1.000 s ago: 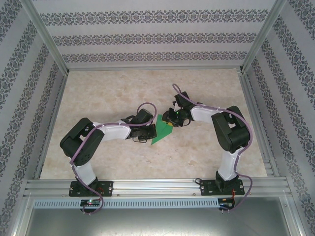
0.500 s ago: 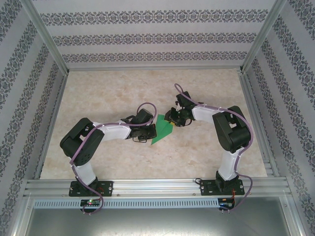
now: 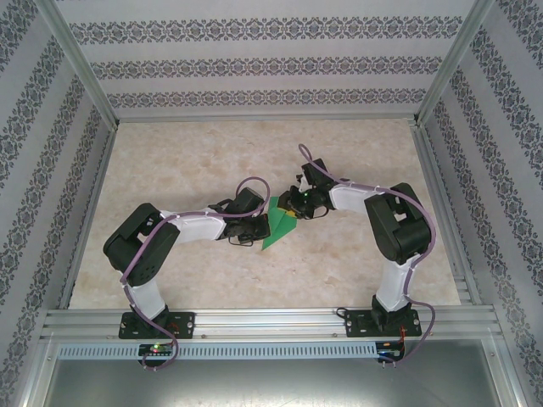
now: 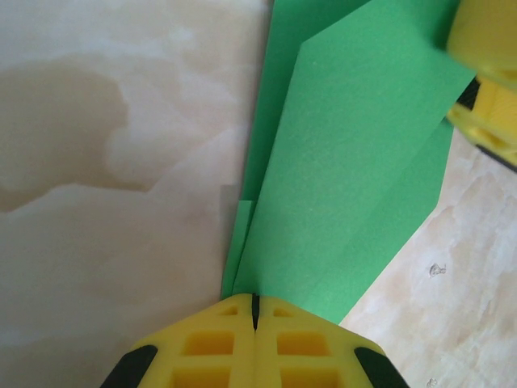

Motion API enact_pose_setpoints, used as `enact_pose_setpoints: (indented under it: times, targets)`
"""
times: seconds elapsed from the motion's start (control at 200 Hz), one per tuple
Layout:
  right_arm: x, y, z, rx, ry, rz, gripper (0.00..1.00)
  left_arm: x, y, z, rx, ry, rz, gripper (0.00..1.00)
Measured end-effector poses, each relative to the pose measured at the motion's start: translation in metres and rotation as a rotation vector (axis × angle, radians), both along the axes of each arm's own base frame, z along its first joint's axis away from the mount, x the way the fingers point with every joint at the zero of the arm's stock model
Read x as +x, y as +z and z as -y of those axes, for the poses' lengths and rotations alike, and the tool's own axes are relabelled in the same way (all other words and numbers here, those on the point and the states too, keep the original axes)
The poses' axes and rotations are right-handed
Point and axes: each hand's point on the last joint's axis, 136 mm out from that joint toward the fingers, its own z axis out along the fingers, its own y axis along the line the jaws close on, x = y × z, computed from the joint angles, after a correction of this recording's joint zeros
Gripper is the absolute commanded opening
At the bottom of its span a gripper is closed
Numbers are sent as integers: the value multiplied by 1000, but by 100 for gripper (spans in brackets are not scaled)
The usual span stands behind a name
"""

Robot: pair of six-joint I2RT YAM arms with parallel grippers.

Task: Fold a paper plane with a square sheet of paper (pick it up from the middle)
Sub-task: Pick up the paper from the center of the table.

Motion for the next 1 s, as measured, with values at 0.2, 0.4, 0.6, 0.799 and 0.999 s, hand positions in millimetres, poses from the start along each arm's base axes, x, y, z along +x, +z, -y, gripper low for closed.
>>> enact_pose_setpoints:
  times: [0.2,0.4,0.6,0.799,0.999]
  targets:
    - [-16,-10,-8,13,37,-7,26,-2,2,0,7,-14,-13,20]
    - [-24,-12,-17,38,72,17,9,1,21,-11,-2,-19,8,46]
    - [-17,-3,-19,75,70,67,4,13,53,-35,-15,23,76,81]
    - [6,48,-15,219,41,174,3,10,84,-67,-60,93,152,100]
    - [28,108,-21,416,40,251,4,7,124,-66,-167,94,226,100]
